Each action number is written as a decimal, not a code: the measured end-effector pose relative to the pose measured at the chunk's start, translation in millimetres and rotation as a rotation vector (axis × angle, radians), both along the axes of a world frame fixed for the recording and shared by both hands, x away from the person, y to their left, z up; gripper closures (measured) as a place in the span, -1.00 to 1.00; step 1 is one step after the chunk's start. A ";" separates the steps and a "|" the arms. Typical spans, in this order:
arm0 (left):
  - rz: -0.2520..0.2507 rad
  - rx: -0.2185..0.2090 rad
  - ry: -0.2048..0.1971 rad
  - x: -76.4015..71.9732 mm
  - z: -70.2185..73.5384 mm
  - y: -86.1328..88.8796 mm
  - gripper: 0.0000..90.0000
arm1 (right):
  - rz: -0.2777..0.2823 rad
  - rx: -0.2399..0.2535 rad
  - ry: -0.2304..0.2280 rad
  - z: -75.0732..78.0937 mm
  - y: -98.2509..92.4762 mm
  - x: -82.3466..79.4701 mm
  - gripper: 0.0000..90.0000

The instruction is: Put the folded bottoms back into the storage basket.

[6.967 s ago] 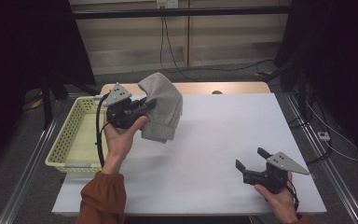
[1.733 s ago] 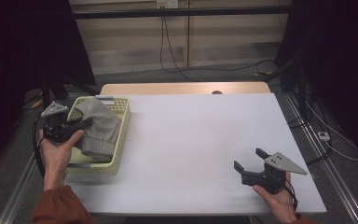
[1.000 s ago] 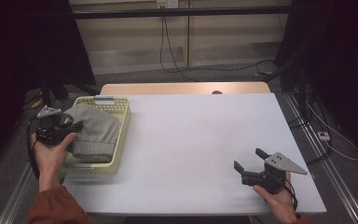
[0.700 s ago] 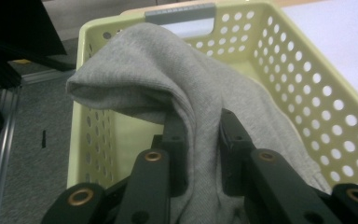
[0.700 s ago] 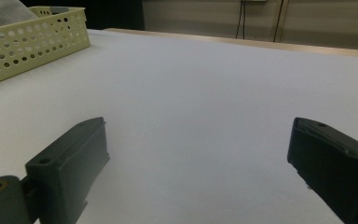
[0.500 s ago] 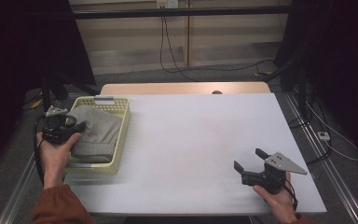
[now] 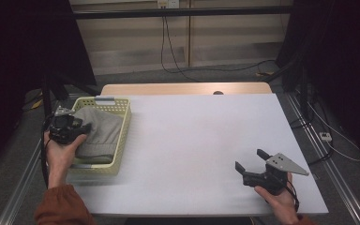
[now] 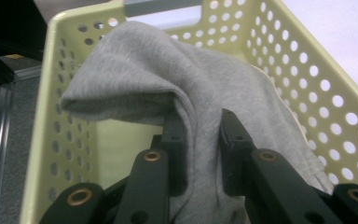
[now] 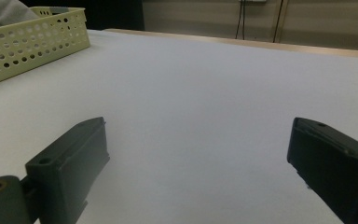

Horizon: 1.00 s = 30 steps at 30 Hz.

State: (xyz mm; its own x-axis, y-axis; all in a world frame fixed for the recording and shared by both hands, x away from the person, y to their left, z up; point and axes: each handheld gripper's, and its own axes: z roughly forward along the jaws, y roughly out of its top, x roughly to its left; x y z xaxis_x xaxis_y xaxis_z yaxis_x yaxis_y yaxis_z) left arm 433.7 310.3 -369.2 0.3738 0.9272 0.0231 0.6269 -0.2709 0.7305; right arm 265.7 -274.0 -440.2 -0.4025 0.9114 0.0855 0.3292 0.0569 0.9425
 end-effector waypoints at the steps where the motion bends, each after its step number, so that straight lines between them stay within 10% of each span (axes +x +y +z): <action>1: 0.000 0.000 0.002 0.4 -0.3 -1.1 0.68 | 0.000 0.000 0.001 0.0 0.0 0.0 -0.90; 9: -0.016 -0.006 0.000 3.2 -2.3 -7.1 0.68 | 0.001 0.002 0.001 0.4 -0.4 -0.2 -0.90; 16: 0.024 0.091 0.006 5.7 -6.1 -6.2 0.64 | 0.003 -0.001 -0.002 0.6 -0.5 -0.4 -0.90; 30: 0.058 0.030 0.023 9.0 -11.1 4.6 0.59 | 0.003 -0.001 0.001 0.6 -0.3 -0.4 -0.89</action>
State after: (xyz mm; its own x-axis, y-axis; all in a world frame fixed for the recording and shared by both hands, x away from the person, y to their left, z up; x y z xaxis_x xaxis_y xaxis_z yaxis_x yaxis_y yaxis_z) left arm 442.7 314.9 -380.3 0.3198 0.9465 0.0433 0.6585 -0.2549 0.7081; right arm 265.3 -274.3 -439.6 -0.4055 0.9101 0.0853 0.3298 0.0586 0.9422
